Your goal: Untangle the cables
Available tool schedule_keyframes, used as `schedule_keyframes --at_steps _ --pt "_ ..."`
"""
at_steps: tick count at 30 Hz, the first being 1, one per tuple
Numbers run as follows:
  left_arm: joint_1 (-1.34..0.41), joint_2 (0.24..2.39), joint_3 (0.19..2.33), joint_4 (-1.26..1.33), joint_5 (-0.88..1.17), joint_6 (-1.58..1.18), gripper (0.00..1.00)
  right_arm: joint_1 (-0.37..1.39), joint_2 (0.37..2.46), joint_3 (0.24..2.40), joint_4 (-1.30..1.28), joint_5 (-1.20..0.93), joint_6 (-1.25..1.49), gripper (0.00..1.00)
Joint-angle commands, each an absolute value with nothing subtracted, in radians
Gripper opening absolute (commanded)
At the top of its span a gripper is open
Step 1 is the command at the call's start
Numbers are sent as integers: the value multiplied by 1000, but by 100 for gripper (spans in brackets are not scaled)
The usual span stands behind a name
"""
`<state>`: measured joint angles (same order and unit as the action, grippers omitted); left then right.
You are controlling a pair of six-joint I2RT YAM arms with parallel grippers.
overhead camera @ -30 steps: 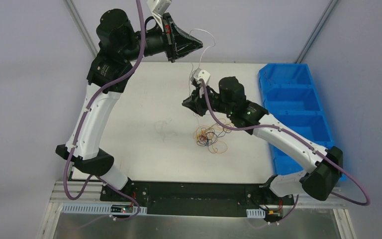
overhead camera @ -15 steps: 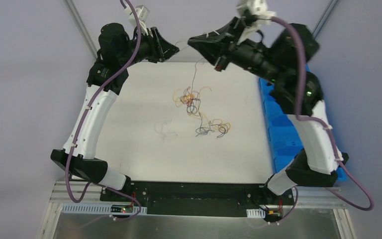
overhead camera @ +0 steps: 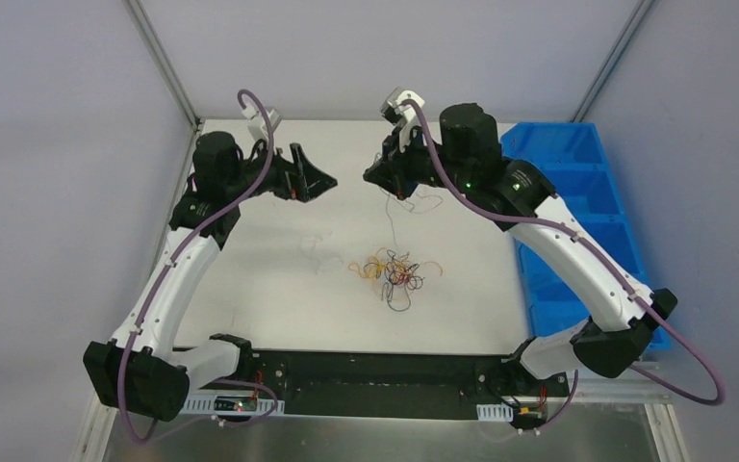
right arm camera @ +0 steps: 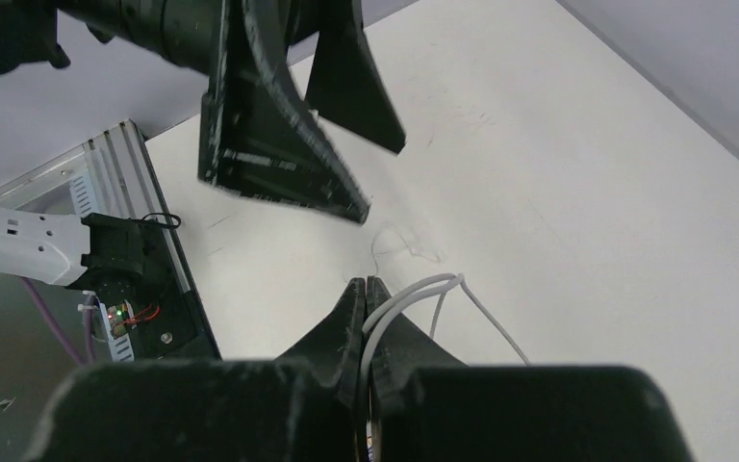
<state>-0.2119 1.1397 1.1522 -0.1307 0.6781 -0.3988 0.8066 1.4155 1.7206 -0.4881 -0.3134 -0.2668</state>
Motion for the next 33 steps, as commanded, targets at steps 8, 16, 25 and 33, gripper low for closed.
schedule_keyframes --at_steps 8,16,25,33 --pt "-443 1036 951 93 850 -72 98 806 1412 1930 -474 -282 -185 0" --pt "-635 1324 988 330 625 -47 68 814 1507 2198 -541 -275 -156 0" --pt "-637 1435 706 343 613 -9 46 711 1564 2521 -573 -176 -269 0" --pt "-636 1390 712 252 629 41 77 582 1471 2390 -563 -180 -264 0"
